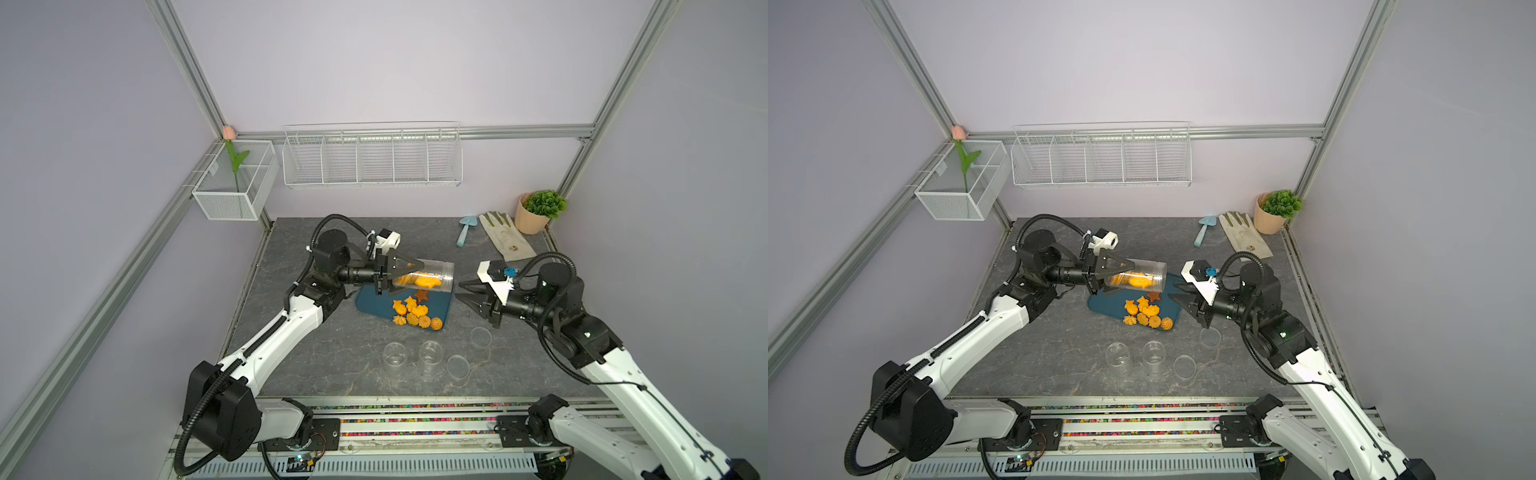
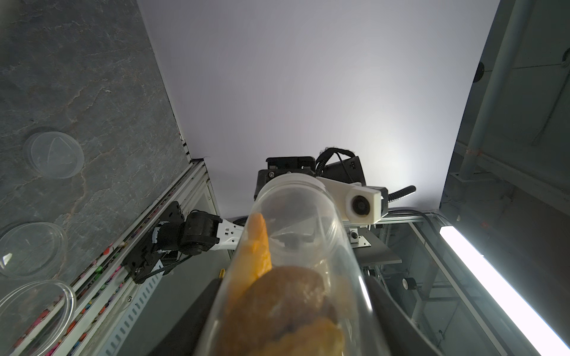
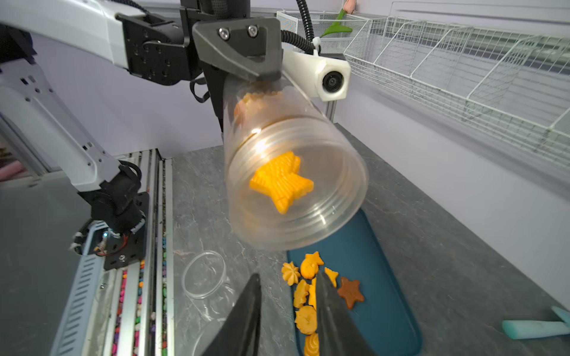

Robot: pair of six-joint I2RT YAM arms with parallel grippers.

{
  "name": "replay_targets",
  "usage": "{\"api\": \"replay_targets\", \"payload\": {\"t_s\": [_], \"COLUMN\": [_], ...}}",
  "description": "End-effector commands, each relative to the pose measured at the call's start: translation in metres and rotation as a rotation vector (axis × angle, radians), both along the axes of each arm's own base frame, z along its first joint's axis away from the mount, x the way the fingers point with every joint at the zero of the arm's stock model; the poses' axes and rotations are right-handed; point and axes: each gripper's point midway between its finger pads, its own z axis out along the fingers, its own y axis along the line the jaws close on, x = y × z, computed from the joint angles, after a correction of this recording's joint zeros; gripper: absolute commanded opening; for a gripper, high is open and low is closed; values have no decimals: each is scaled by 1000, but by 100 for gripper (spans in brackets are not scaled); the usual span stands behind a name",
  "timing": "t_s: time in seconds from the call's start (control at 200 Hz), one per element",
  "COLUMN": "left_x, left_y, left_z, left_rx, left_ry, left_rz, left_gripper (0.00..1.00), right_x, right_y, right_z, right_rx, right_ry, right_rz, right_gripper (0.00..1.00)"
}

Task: Pour the cookies out of the jar
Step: Unscrew the lid from the jar.

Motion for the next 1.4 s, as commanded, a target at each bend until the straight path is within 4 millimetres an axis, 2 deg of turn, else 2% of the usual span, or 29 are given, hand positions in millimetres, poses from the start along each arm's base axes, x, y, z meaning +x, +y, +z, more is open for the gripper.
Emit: {"api": "replay_targets", "payload": {"t_s": [0.0,0.045,0.125,0.185,0.195,0.27,0.32,0.33,0.34,0.355,0.44,0.55,0.63,0.7,0.765,0.89,1.005,1.18,1.395], "left_x": [-1,0,-1,0,0,-1,-1,-1,-1,-1,0,1,2,3,3,2,2,2,3], "left_y": [1,1,0,1,1,2,3,3,3,3,5,5,4,3,3,4,4,3,4], "left_z": [4,4,6,7,7,6,5,5,5,5,5,6,6,7,7,9,7,6,6], "left_rx": [-8,-8,-10,-10,-10,-9,-9,-9,-9,-9,-9,-10,-11,-11,-12,-14,-12,-11,-10], "left_ry": [-6,-7,-9,-10,-10,-10,-9,-9,-9,-9,-9,-11,-13,-13,-14,-18,-15,-12,-11], "left_rz": [-1,0,-3,-2,-1,0,4,4,4,5,10,10,12,12,12,12,11,11,12], "left_gripper": [60,60,60,60,60,60,60,60,59,59,60,60,60,60,60,60,60,59,59], "right_x": [9,11,11,6,6,5,-1,-3,-4,-6,-19,-14,7,16,22,33,31,24,10], "right_y": [-7,-6,-3,0,0,-3,-3,-3,-3,-4,-6,-12,-17,-4,6,12,25,45,45], "right_z": [1,0,7,18,19,34,44,46,48,51,72,90,72,60,55,45,34,39,36], "right_rx": [-71,-54,30,110,124,207,262,272,283,298,372,464,492,467,461,447,399,401,389], "right_ry": [-170,-118,32,148,171,333,412,425,442,458,497,609,861,1024,1103,1155,1203,1213,1253], "right_rz": [-32,-44,-43,-23,-27,-66,-55,-51,-52,-50,-17,-35,-169,-123,-76,-78,-46,44,87], "right_gripper": [32,39,65,76,81,91,93,99,92,89,89,89,89,89,89,89,89,94,100]}}
